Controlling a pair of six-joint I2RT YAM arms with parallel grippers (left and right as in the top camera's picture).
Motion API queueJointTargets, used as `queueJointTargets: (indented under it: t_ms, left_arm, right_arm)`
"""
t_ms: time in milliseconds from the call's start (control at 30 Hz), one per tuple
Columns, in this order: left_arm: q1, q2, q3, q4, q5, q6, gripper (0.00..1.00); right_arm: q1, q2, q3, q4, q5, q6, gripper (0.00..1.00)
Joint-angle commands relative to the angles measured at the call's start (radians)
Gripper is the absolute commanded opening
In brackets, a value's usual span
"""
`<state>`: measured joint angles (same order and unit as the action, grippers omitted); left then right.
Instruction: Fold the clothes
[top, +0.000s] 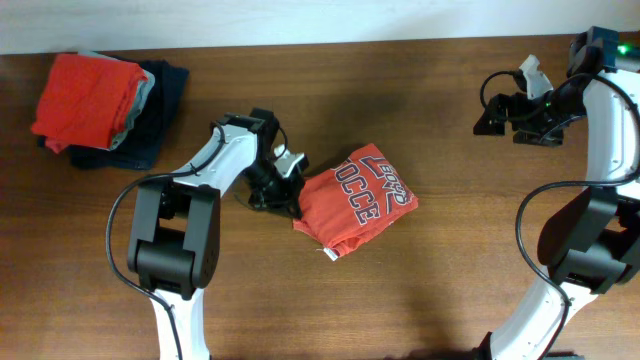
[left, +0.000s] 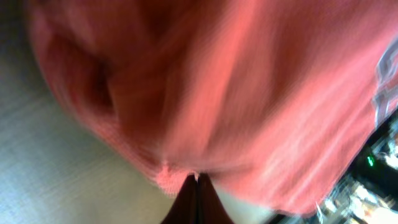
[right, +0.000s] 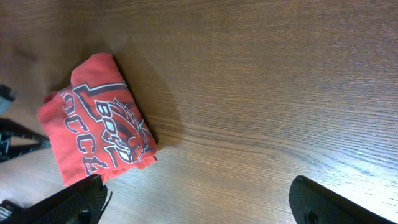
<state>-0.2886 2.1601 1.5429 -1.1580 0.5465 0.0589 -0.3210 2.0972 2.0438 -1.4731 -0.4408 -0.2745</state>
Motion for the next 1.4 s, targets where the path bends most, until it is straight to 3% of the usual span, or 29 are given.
queueJointTargets:
  t_ms: [0, 300, 533, 667, 1100, 1367]
  left_arm:
    - [-0.005, -0.02, 0.066, -0.09, 0.015, -0.006, 0.0]
    - [-0.091, -0.107, 0.105, -0.117, 0.014, 0.022, 0.0]
    - [-0.211, -0.104, 0.058, -0.047, -0.001, 0.024, 0.01]
    - [-0.245, -0.089, 0.035, -0.025, -0.074, -0.031, 0.01]
    - [-0.248, 0.051, -0.023, 0.025, -0.069, -0.045, 0.0]
    - [-0.243, -0.036, 0.156, -0.099, 0.007, -0.04, 0.0]
  right_arm:
    - [0.0, -0.014, 0.004, 0.0, 0.008, -0.013, 0.98]
    - [0.0, -0.014, 0.004, 0.0, 0.008, -0.013, 0.99]
    - [0.0, -0.014, 0.004, 0.0, 0.008, -0.013, 0.98]
    - [0.0, -0.014, 0.004, 0.0, 0.008, -0.013, 0.98]
    - [0.0, -0.014, 0.004, 0.0, 0.008, -0.013, 0.99]
    - [0.0, -0.014, 0.004, 0.0, 0.008, -0.013, 0.99]
